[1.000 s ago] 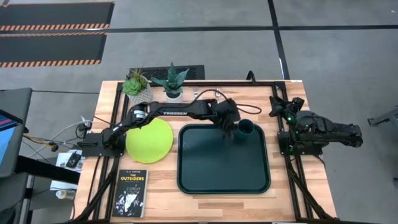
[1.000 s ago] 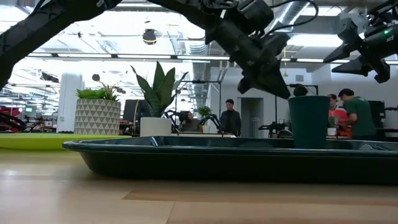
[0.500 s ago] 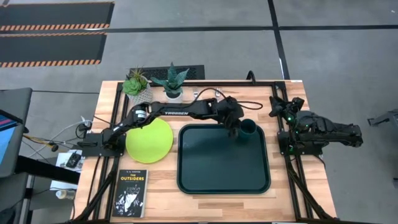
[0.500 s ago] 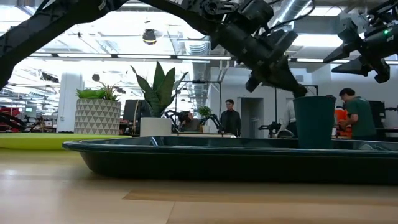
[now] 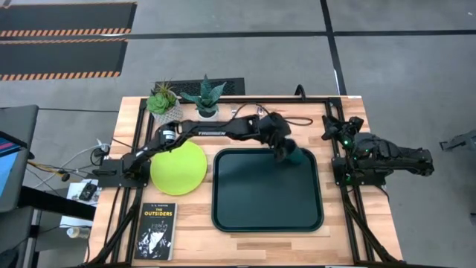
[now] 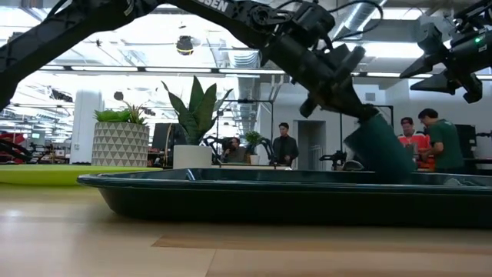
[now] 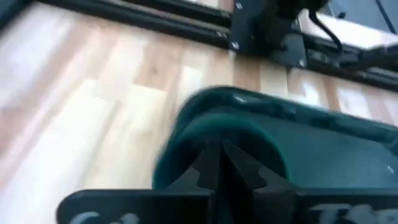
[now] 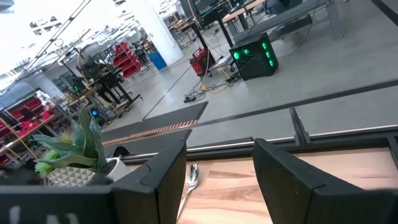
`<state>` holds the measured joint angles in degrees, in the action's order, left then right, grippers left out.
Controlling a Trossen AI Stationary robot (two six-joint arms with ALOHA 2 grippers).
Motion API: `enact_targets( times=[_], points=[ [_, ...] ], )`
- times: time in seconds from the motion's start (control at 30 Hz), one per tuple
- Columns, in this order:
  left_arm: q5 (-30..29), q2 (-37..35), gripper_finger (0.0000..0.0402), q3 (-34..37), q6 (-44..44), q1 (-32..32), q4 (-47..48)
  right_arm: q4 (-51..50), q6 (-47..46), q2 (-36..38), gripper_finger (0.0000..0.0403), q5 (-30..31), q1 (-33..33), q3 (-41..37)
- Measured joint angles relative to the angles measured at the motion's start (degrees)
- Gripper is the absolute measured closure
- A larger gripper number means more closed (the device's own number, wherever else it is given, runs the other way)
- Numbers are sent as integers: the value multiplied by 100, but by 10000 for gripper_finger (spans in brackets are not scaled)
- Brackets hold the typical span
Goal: Pick and place plate/cup/fork/spoon on tray
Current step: Put the green cup on the black tray
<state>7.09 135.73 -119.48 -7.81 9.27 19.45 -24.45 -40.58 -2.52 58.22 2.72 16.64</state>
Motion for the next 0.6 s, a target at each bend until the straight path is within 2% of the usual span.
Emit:
enact_targets(
  times=[0.4,0.6],
  points=[
    [126,-87,401,0,-20,48,-142,2,-2,0,193,-55,0,0],
    [-186,-612,400,-2,471,162,586,-402,-12,-20,193,-917,0,0]
  ],
)
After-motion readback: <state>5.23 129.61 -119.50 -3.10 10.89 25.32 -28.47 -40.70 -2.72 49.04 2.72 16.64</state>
